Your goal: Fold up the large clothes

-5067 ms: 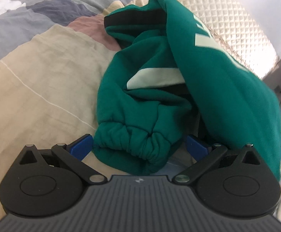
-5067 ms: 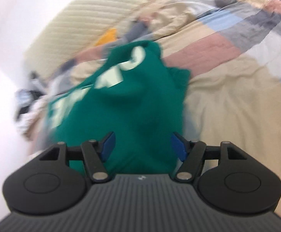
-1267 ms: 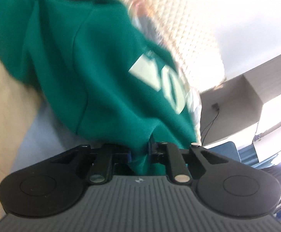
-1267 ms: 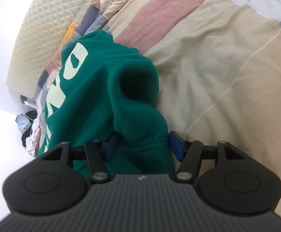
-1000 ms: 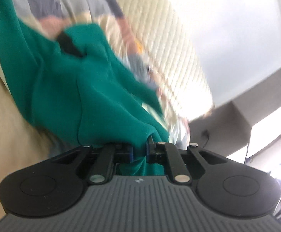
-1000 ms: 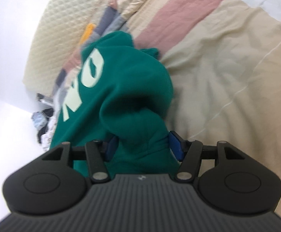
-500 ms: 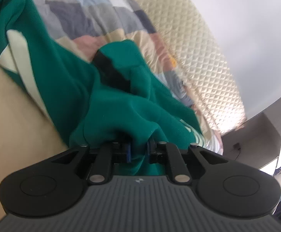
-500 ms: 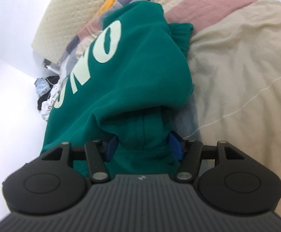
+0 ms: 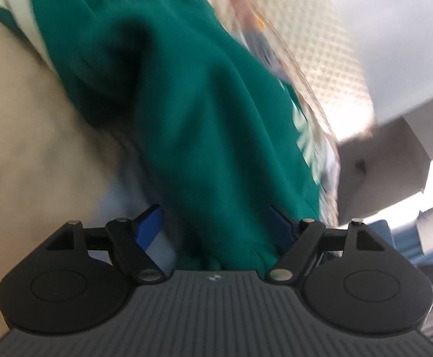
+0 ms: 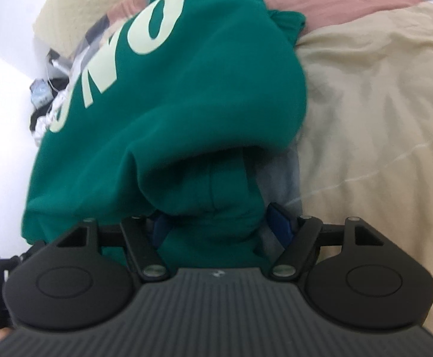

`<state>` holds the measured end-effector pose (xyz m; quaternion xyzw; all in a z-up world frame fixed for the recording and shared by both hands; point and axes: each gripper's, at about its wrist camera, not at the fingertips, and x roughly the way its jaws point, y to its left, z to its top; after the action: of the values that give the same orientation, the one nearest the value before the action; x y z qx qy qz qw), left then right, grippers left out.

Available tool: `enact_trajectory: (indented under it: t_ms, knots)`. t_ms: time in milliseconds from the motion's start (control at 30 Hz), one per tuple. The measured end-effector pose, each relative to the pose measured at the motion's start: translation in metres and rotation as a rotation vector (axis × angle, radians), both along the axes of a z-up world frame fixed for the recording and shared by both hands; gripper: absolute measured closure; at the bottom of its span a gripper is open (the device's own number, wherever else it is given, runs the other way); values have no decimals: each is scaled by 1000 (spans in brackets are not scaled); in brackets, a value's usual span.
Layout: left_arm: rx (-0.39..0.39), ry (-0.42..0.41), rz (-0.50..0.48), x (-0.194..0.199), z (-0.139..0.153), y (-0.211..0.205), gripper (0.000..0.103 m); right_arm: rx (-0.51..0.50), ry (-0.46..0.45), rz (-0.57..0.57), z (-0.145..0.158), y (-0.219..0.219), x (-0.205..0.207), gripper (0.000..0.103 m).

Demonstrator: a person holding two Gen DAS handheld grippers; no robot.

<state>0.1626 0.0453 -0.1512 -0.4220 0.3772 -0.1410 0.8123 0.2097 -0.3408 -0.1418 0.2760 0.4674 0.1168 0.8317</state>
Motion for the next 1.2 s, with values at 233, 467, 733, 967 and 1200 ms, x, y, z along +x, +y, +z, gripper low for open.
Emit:
enact_trajectory:
  t_ms: [233,467,733,967,1200]
  knots:
    - [-16,-53,-108,26,-18,-31,24,141,-104,9,0,-1,6,32]
    - [-37,-112,-110,31,-19,-15,87,255,-278,81,20,2,-1,44]
    - [-29,-264,-76,-2,23,8,91,86,-227,108,11,31,-6,86]
    - [-43,-437,-25,-66,77,53,92,215,-567,78,87,30,-82,91]
    - [-52,-554,-18,-121,141,70,91,260,-777,44,133,42,-159,91]
